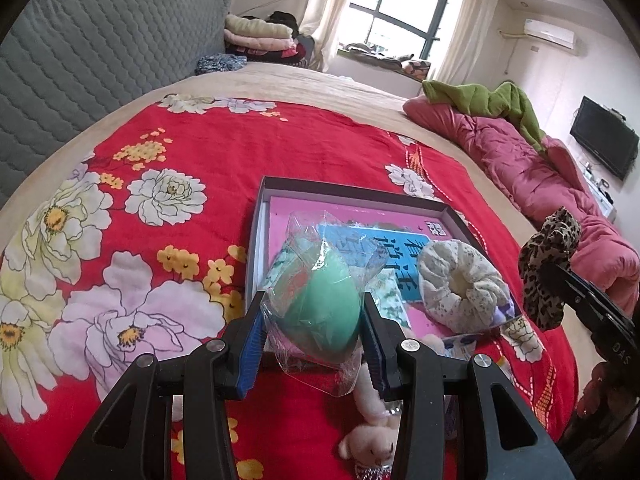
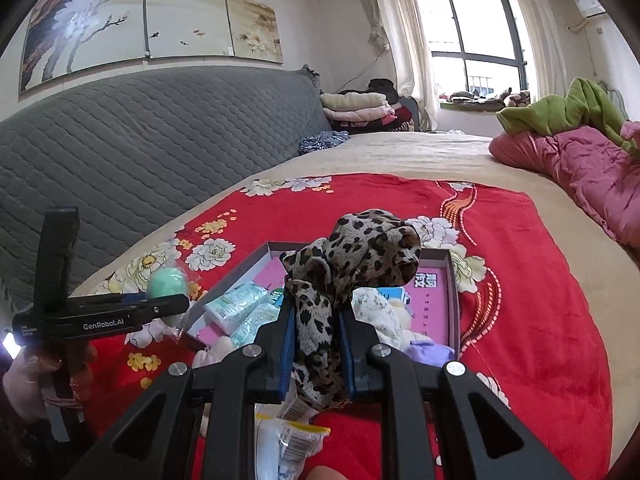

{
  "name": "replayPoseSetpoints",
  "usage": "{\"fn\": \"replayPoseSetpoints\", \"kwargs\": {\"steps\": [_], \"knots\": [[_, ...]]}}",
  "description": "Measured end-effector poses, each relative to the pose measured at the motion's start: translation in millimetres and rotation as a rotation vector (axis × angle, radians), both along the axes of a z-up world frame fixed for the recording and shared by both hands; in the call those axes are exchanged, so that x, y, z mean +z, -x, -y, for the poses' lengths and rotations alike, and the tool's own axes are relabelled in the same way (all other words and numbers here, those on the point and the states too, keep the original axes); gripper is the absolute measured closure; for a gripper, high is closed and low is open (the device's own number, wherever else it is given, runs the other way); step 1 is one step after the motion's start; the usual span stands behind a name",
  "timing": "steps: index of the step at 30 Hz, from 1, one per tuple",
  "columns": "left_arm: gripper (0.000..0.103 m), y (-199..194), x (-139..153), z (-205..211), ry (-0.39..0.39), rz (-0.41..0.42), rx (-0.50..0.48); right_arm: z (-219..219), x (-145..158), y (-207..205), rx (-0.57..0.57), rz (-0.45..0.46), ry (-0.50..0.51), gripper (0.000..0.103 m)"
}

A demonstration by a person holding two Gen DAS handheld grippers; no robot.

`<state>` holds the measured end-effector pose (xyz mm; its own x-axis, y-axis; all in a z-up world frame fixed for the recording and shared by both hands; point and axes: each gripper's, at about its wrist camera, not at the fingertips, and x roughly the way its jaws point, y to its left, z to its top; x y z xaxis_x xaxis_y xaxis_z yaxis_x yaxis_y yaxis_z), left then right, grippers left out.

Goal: Organize soft objects
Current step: 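Carry the green sponge and leopard scrunchie up and over the pink box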

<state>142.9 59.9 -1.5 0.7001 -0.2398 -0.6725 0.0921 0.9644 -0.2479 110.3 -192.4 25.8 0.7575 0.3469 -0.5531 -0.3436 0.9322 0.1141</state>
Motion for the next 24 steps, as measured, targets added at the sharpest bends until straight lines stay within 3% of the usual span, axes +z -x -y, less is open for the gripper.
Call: {"fn": "replayPoseSetpoints", "kwargs": {"steps": [24], "knots": [[0.058, -39.7, -36.5, 8.4, -0.034, -0.115, -0.01, -37.8, -9.0, -31.1, 0.107, 0.03, 0.003, 0.083]]}}
